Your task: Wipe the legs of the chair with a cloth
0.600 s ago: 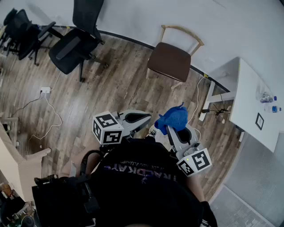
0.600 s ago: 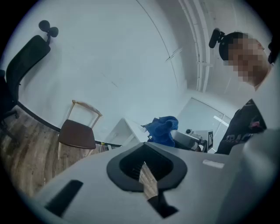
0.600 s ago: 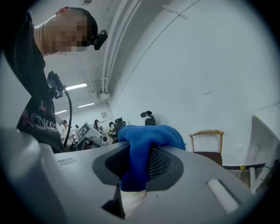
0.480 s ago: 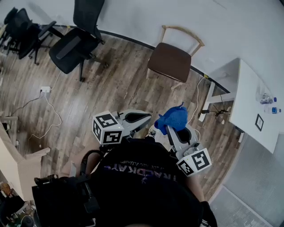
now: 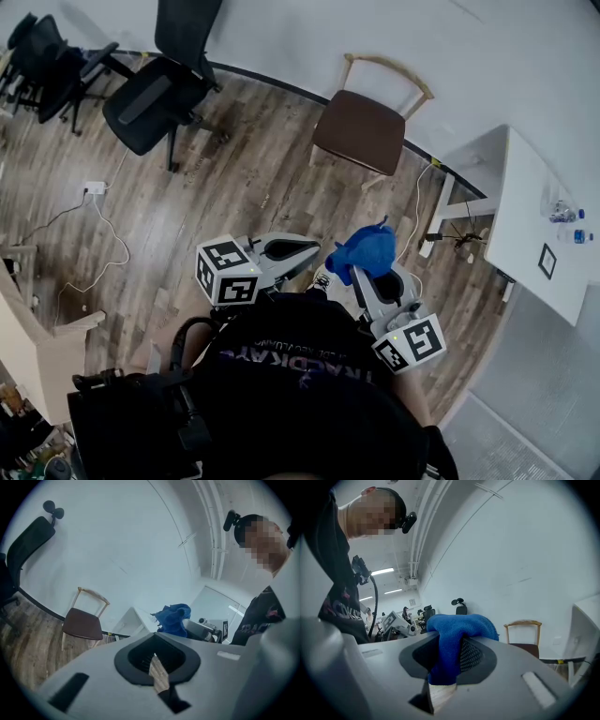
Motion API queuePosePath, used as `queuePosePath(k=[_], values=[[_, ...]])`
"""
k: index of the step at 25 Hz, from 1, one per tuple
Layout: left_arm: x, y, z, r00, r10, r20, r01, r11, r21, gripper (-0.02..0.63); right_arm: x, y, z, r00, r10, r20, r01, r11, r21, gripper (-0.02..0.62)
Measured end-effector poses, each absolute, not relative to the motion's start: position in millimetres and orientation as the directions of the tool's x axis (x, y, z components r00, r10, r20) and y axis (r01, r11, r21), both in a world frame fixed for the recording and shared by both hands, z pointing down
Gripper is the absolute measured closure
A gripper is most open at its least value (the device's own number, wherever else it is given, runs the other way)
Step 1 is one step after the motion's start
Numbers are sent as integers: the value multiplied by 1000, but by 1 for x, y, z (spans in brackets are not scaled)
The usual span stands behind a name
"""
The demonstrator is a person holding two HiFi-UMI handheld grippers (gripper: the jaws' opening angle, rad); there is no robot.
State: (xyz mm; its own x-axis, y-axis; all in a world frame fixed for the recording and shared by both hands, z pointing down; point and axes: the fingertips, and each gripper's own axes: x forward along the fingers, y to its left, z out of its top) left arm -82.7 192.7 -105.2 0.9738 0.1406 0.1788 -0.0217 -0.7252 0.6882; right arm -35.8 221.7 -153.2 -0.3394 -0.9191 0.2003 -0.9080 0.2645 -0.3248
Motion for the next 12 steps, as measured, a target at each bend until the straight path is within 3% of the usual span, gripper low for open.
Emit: queuePosePath(k=[12], values=[[-103,195,-108,950,252,186,84,-777,624,598,-57,202,-148,-317,-926,205,-905,231,-357,499]])
